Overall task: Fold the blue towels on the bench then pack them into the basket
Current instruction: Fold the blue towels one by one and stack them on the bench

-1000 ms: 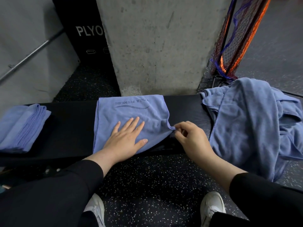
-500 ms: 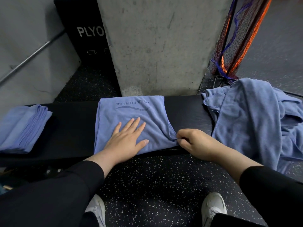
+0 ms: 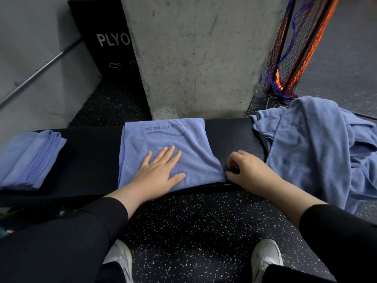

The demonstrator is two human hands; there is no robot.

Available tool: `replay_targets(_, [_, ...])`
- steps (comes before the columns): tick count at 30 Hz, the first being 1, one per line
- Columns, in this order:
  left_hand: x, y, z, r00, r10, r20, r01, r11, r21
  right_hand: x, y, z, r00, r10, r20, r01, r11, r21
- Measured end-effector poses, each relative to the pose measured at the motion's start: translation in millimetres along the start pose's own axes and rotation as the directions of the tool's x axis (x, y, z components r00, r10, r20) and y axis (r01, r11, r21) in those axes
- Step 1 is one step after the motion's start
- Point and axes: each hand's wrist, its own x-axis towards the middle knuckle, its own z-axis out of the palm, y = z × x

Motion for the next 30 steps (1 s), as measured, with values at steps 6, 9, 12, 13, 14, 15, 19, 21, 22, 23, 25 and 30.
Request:
replay_targets(6, [-41, -25, -2, 0.993, 0.115, -0.037, -0.112, 0.990, 0.091, -2, -19, 7, 0.915, -0.397, 0.073, 0.403, 0.908, -0.119])
replay_targets(9, [-68, -47, 7, 0.984, 0.171, -0.050, -0.160, 0.972, 0.175, -5, -14, 16, 0.930, -0.329, 0.163, 0.352, 0.925, -0.142])
replay_targets(12, [-81, -67, 17, 0.974, 0.171, -0.150, -0.141, 0.971, 0.192, -6, -13, 14, 0.940, -0.332, 0.081, 0.339, 0.934, -0.110])
replay_targets(13, [-84, -73, 18, 0.969, 0.163, -0.188, -0.129, 0.975, 0.180, -6, -13, 14, 0.942, -0.330, 0.051, 0.334, 0.936, -0.109])
replay_targets(14, [-87, -79, 17, 0.967, 0.152, -0.206, -0.119, 0.979, 0.164, -7, -13, 13, 0.946, -0.322, 0.021, 0.322, 0.940, -0.111])
replay_targets(15, [-89, -83, 15, 0.964, 0.145, -0.223, -0.113, 0.982, 0.150, -8, -14, 13, 0.953, -0.304, 0.001, 0.302, 0.946, -0.116])
replay_targets(19, [-99, -83, -9, 0.961, -0.015, -0.276, -0.003, 0.998, -0.064, -6, -26, 3, 0.974, -0.211, -0.077, 0.209, 0.977, -0.029])
replay_targets(21, [-101, -79, -30, 0.959, -0.151, -0.239, 0.092, 0.966, -0.241, -4, -35, -10, 0.980, -0.133, -0.148, 0.148, 0.984, 0.096])
replay_targets(22, [-100, -78, -39, 0.949, -0.196, -0.247, 0.112, 0.941, -0.319, -2, -39, -16, 0.979, -0.095, -0.179, 0.124, 0.980, 0.154])
replay_targets(23, [-99, -75, -49, 0.930, -0.236, -0.283, 0.118, 0.918, -0.378, -1, -43, -23, 0.975, -0.069, -0.211, 0.112, 0.973, 0.202])
replay_targets(25, [-98, -72, -66, 0.881, -0.299, -0.368, 0.104, 0.879, -0.465, 3, -50, -36, 0.963, -0.035, -0.267, 0.112, 0.954, 0.279])
replay_targets(30, [-98, -70, -96, 0.835, -0.341, -0.432, 0.053, 0.830, -0.555, 10, -66, -63, 0.929, 0.060, -0.366, 0.108, 0.900, 0.422])
